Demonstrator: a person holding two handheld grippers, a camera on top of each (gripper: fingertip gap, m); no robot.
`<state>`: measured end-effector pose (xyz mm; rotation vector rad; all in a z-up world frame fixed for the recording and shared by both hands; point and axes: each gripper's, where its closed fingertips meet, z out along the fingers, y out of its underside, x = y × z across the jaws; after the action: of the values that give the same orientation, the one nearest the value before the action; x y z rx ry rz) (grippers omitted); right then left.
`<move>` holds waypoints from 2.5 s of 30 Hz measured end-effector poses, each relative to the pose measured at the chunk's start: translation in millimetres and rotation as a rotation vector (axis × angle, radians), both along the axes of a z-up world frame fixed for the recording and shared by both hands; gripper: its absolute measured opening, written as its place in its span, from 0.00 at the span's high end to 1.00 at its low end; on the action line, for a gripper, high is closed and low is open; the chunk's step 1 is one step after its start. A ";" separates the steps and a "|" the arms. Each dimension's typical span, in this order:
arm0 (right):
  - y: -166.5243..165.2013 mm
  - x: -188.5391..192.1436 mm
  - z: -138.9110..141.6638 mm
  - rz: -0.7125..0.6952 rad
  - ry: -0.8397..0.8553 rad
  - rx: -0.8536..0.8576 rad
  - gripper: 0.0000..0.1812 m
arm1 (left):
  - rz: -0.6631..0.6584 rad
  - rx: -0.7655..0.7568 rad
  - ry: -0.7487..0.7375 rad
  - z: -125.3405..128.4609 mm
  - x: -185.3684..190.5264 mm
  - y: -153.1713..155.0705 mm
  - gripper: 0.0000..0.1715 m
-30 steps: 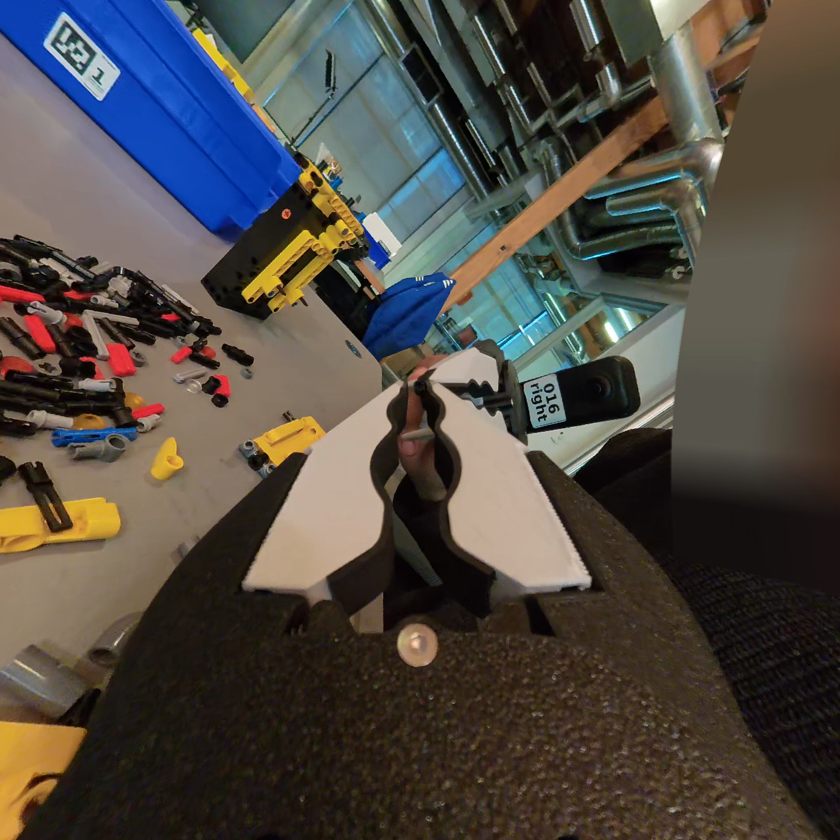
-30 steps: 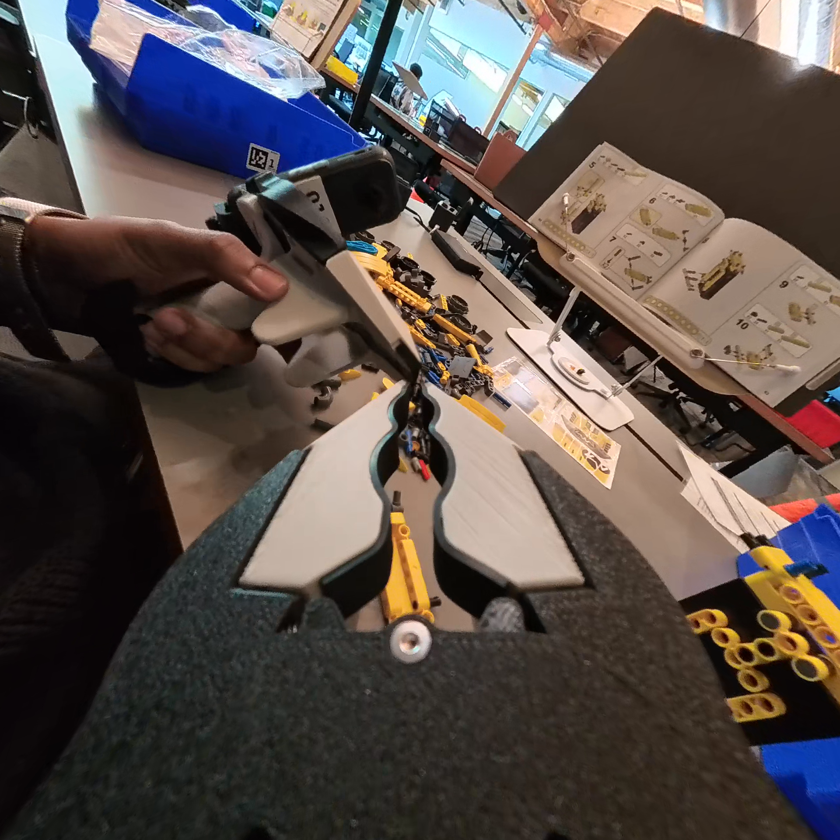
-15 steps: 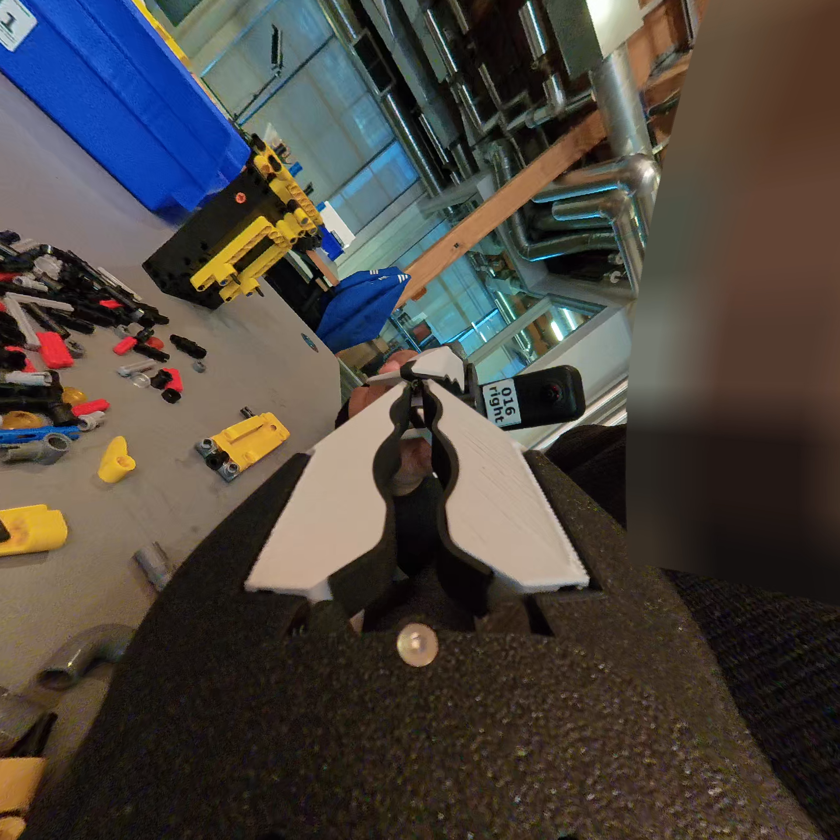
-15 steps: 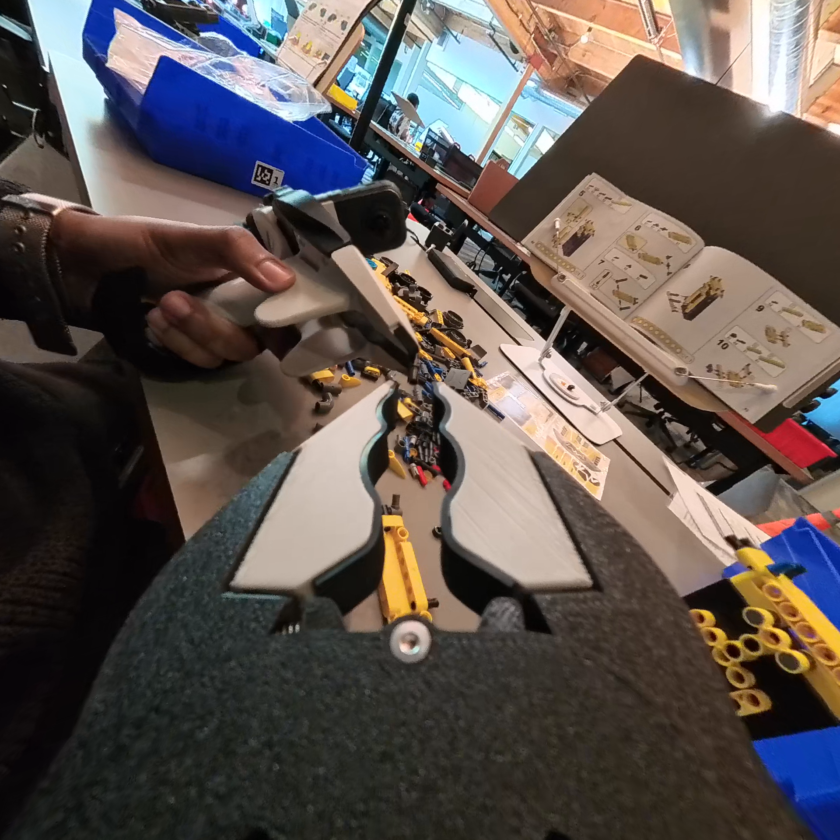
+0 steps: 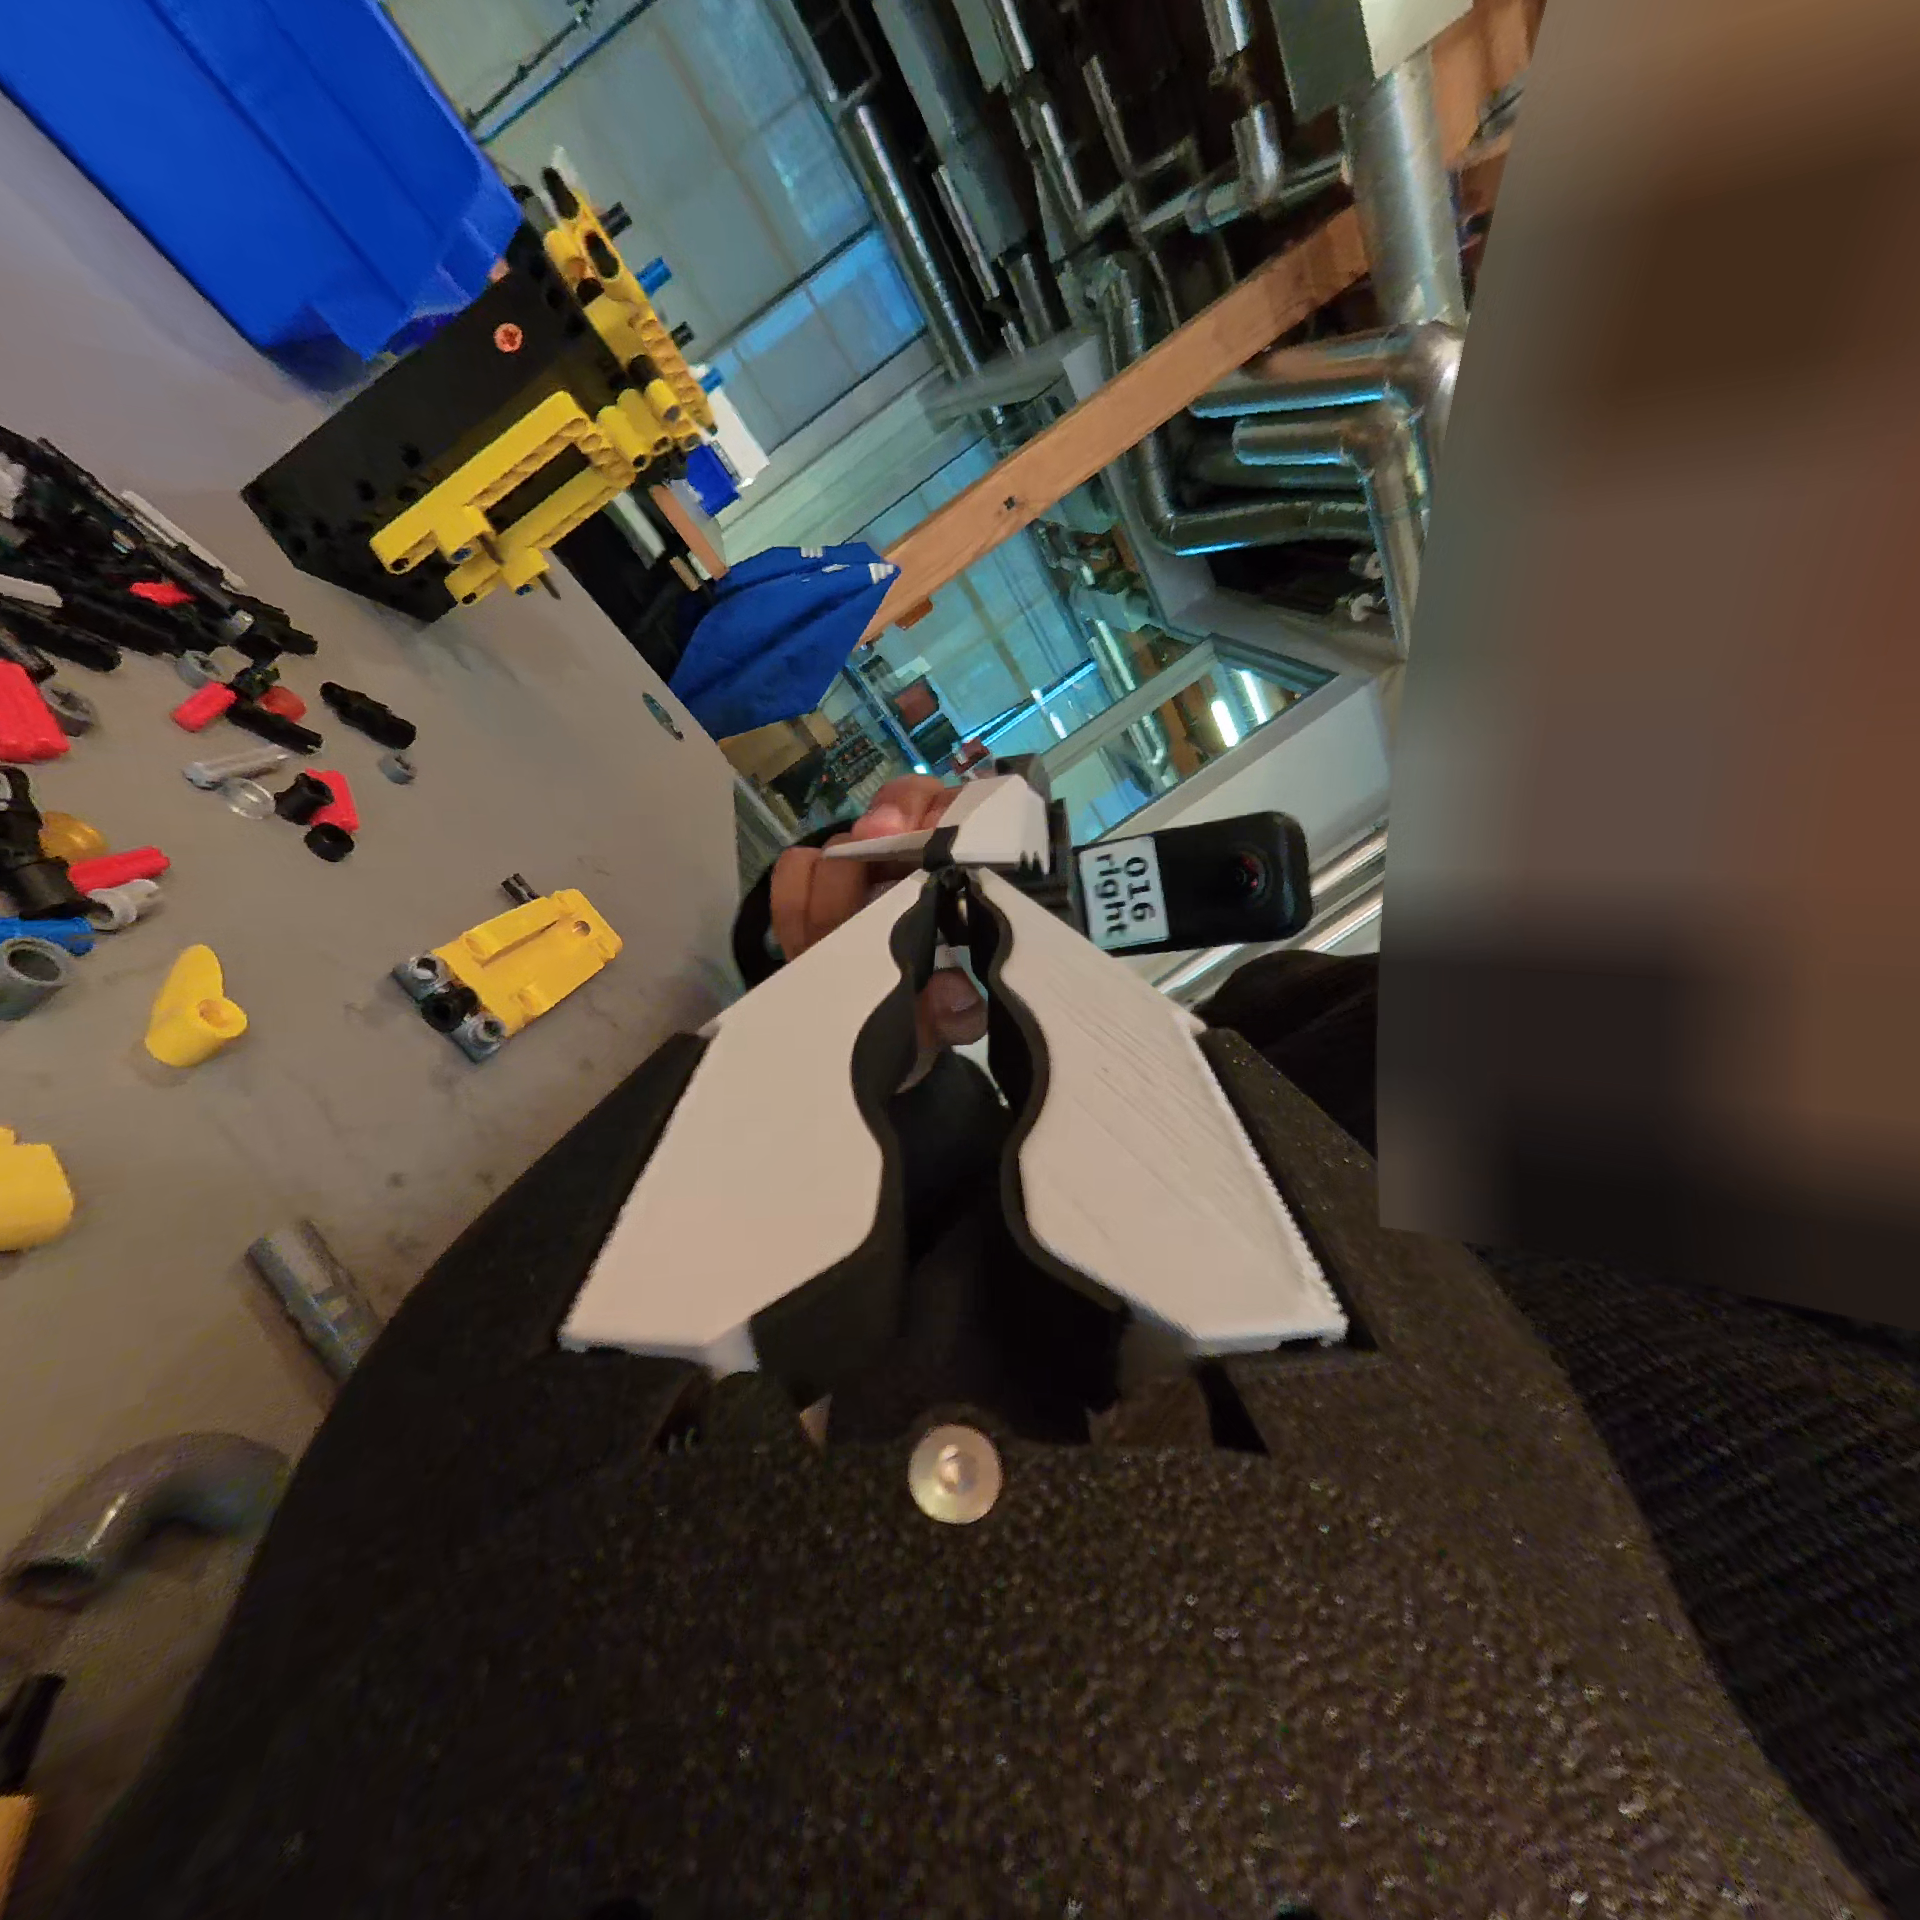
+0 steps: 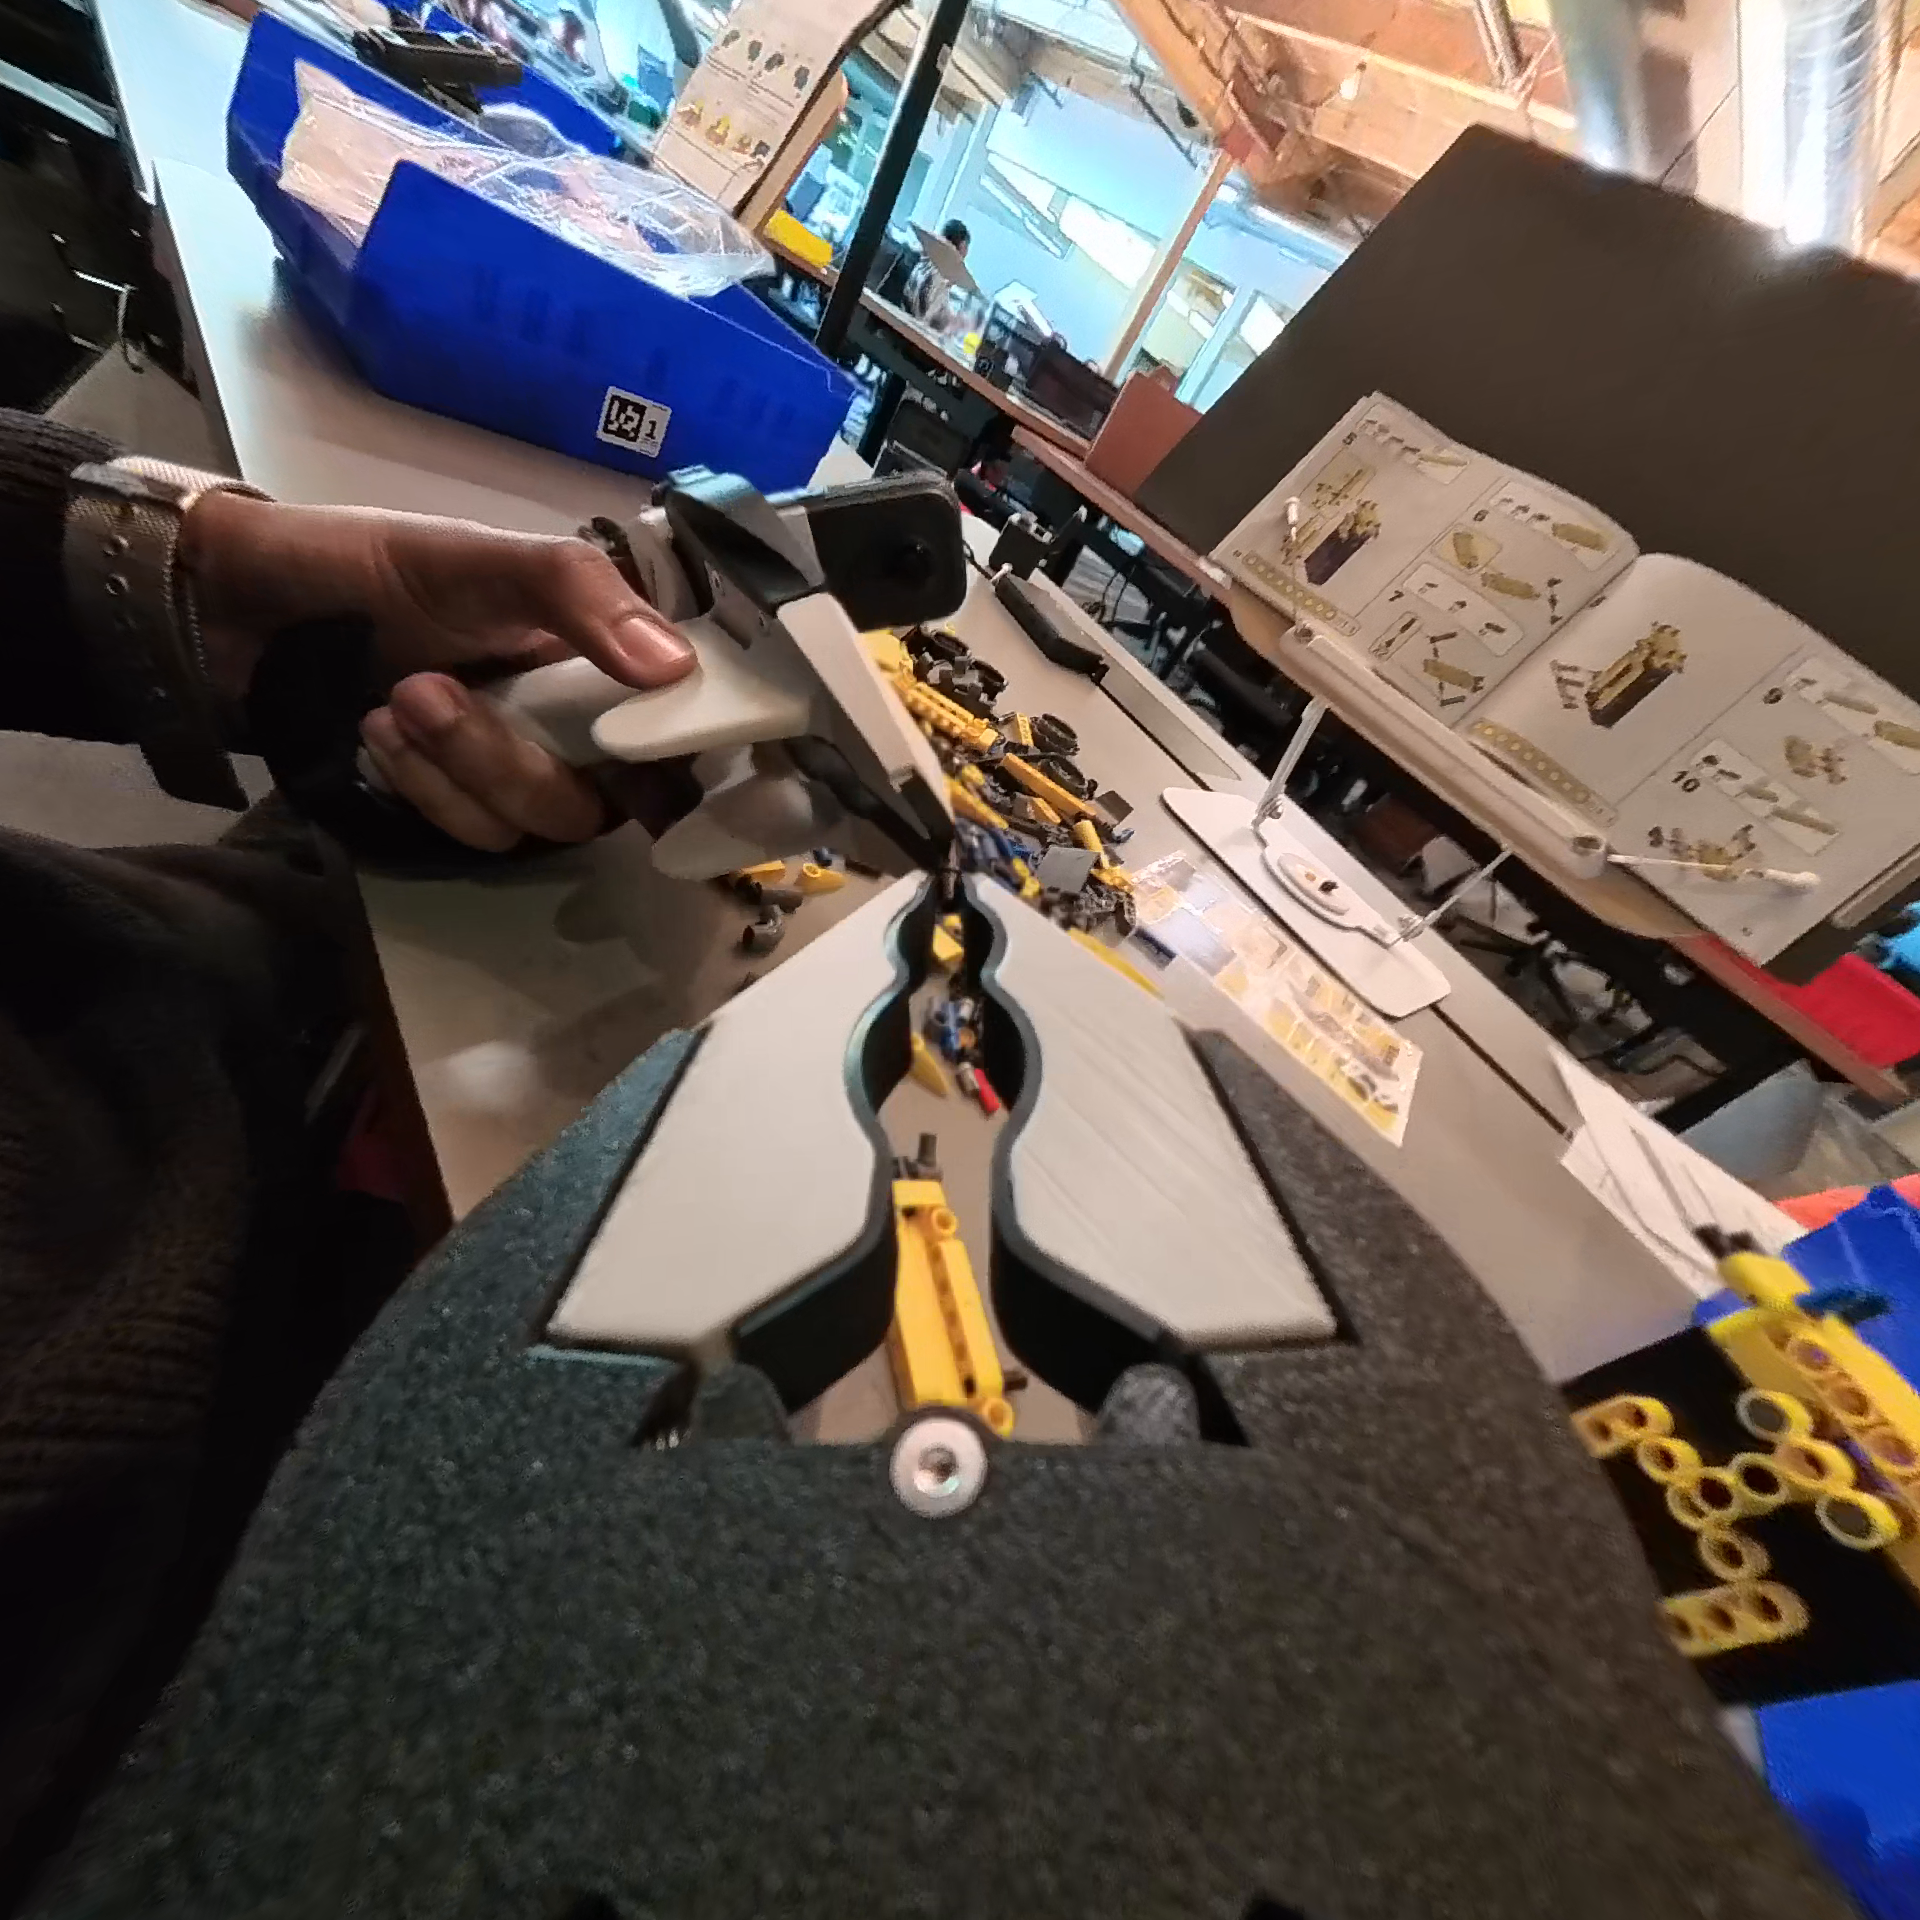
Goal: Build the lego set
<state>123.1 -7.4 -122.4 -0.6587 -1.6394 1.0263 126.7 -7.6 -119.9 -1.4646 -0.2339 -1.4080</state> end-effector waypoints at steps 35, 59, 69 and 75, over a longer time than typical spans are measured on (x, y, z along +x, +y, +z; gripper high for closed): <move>48.8 123.4 -76.7 -0.190 -0.284 -0.415 0.98 | 0.017 -0.349 1.289 -97.9 63.4 28.7 0.69; 67.8 116.8 -94.7 -0.405 -0.227 -0.399 0.98 | 0.105 -0.390 1.118 -100.2 89.9 54.9 0.86; 67.0 127.6 -98.9 -0.444 -0.219 -0.422 0.98 | 0.071 -0.354 1.207 -102.0 109.7 59.2 0.85; 70.6 128.2 -97.8 -0.455 -0.220 -0.430 0.98 | 0.082 -0.354 1.225 -102.5 109.6 64.1 0.85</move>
<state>251.3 63.2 -220.2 -1.4030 -1.3596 0.9939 236.3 56.5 -222.3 -2.3038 0.2508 -0.2183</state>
